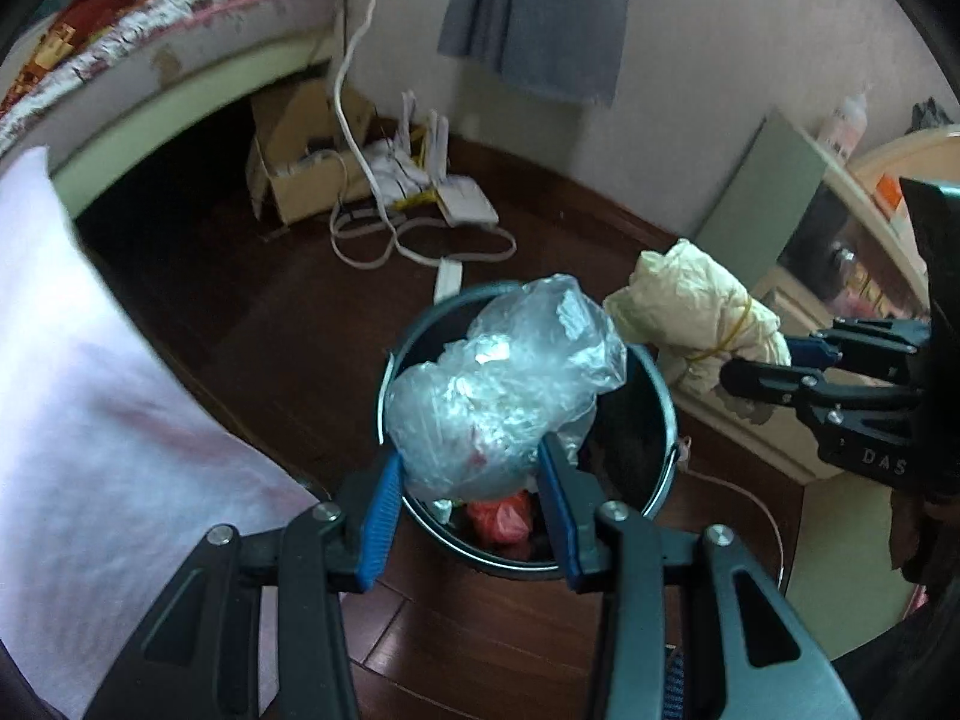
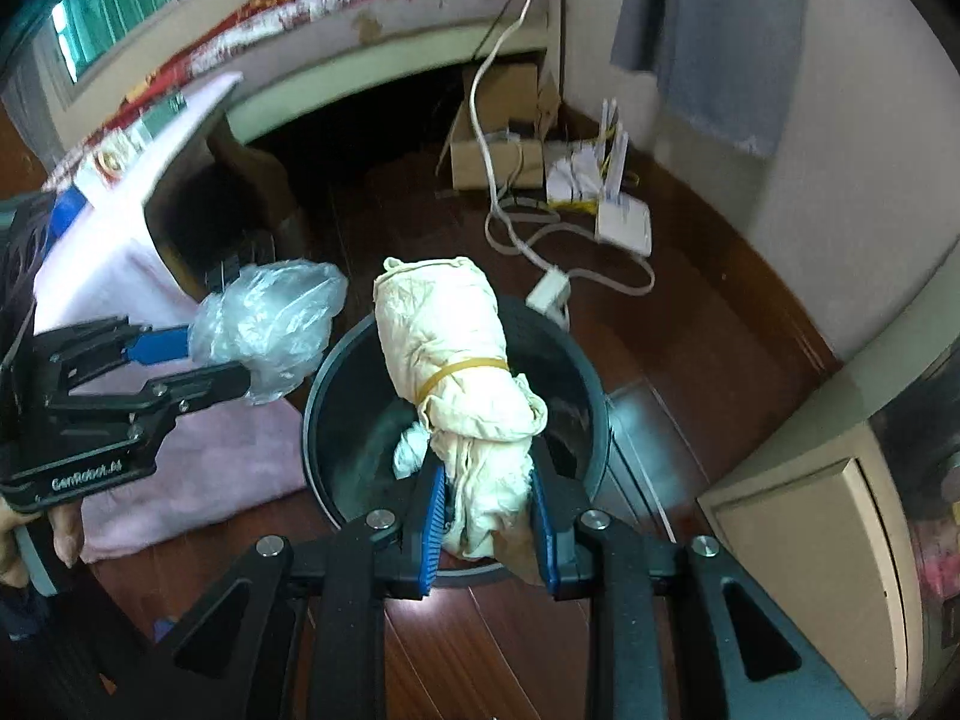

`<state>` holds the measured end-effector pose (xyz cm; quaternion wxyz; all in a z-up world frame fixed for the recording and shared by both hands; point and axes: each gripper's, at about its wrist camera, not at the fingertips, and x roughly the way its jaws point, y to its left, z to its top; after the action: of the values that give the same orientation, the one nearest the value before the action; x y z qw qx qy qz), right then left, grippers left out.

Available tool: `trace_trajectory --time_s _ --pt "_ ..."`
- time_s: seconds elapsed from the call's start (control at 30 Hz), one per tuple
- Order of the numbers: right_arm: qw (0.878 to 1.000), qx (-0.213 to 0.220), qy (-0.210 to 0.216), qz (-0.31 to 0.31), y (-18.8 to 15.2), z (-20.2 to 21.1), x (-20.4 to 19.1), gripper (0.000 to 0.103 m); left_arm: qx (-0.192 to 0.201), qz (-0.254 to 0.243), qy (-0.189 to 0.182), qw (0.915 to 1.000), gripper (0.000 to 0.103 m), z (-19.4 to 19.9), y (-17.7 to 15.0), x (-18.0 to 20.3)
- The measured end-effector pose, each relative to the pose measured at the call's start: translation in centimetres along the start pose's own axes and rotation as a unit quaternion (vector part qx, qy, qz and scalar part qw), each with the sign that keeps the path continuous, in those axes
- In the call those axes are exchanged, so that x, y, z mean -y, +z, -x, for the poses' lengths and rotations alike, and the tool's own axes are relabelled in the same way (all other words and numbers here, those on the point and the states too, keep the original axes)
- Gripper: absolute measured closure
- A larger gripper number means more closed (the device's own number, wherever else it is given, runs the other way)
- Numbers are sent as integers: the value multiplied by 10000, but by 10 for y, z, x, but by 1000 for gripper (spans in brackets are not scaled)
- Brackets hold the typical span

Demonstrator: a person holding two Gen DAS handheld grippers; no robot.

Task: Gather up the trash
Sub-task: 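Carry both items over the bin and open both grippers to drop them, then move both tools back over the table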

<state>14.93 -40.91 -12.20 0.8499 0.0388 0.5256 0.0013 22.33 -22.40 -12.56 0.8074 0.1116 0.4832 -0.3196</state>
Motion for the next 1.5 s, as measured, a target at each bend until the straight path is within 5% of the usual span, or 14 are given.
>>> trace_trajectory --time_s 0.27,0.3,0.33,0.4,0.7,1.5 --pt "9990 -375 66 238 -1 -21 -5 73 -392 19 -362 9986 52 -21 -6 7" --pt "9979 -532 -46 352 0 -28 -7 56 -408 100 -320 9986 37 -23 -6 4" --pt "9969 -575 -264 478 -1 -32 -9 24 -366 178 -257 9988 16 -22 -7 2" --pt "9949 -406 -671 642 -3 -30 -9 6 -157 411 -191 9988 1 -12 -10 -7" --pt "9969 -130 -774 -53 13 -4 11 0 342 847 589 9941 1 29 -23 -34" --pt "9964 754 -393 59 52 61 -58 0 991 802 1264 9837 1 122 -32 -42"
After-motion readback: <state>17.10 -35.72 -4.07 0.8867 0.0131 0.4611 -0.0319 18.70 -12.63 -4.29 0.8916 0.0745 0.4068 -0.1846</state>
